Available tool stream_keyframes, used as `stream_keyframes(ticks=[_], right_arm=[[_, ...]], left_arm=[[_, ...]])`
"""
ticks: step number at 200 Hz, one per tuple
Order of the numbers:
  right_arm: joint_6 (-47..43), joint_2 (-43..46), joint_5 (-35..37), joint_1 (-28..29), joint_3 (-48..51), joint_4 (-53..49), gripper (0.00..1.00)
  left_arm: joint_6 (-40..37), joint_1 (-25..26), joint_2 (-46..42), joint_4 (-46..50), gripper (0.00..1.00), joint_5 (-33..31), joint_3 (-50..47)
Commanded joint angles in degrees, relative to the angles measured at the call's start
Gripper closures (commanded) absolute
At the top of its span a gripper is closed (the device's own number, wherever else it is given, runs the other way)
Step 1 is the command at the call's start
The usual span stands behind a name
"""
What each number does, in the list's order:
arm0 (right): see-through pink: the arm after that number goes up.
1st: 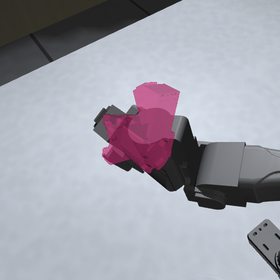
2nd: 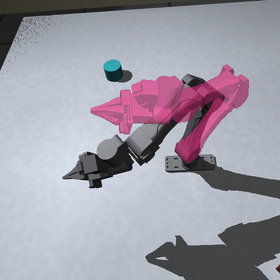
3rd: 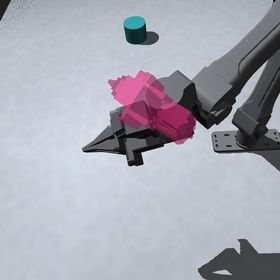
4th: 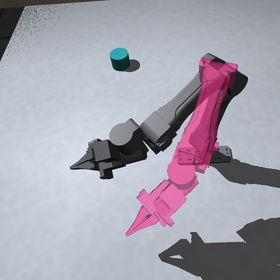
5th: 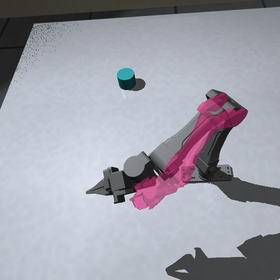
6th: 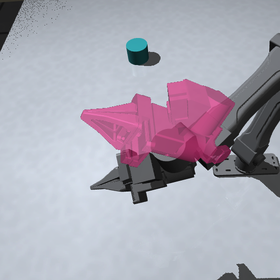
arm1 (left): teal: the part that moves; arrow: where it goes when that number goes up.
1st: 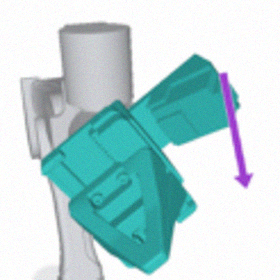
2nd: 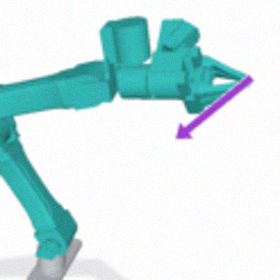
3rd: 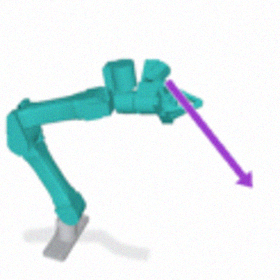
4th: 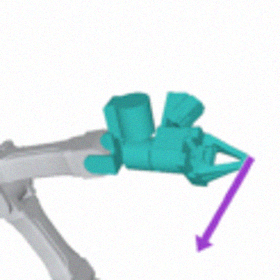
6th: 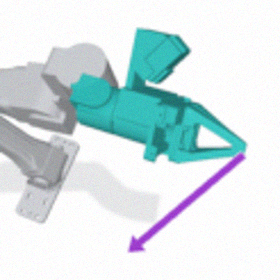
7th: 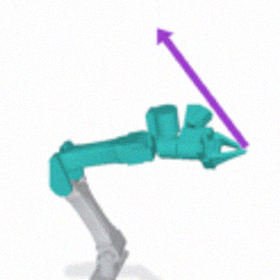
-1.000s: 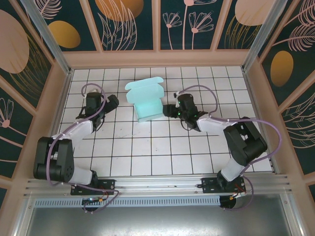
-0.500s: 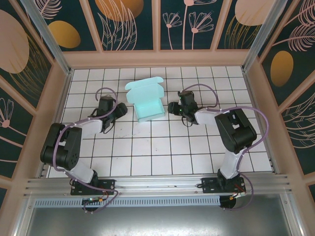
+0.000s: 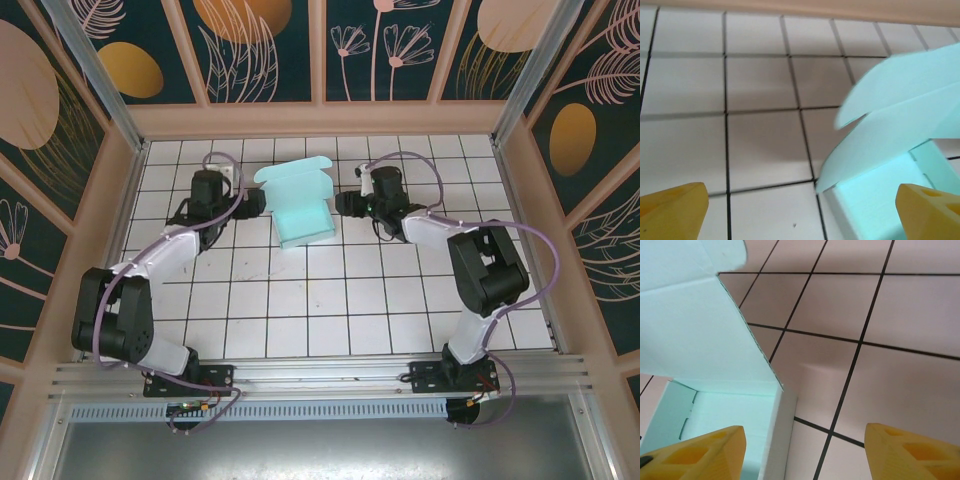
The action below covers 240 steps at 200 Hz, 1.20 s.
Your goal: Fold the paper box
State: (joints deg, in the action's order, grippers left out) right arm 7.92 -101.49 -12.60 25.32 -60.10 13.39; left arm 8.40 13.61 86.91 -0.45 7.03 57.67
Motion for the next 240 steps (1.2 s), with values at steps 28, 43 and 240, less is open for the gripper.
stream_keyframes(ticks=[28,43,240], right_arm=[[-3.2,3.3,-1.9,-0.2,-0.5,-2.2,0.35],[-3.1,4.1,-1.4,-0.2,0.6,-2.1,0.34],[-10.1,14.5,1.2,-1.7,4.6,-9.5,0.33]], left_arm=[[-19.6,-0.1,9.7,15.7,0.38,2.9,13.5],[-24.1,-0.1,10.9,19.2,0.4,2.9,16.7],[-41.4,0.9,18.5,38.0,1.0,25.1,27.8]])
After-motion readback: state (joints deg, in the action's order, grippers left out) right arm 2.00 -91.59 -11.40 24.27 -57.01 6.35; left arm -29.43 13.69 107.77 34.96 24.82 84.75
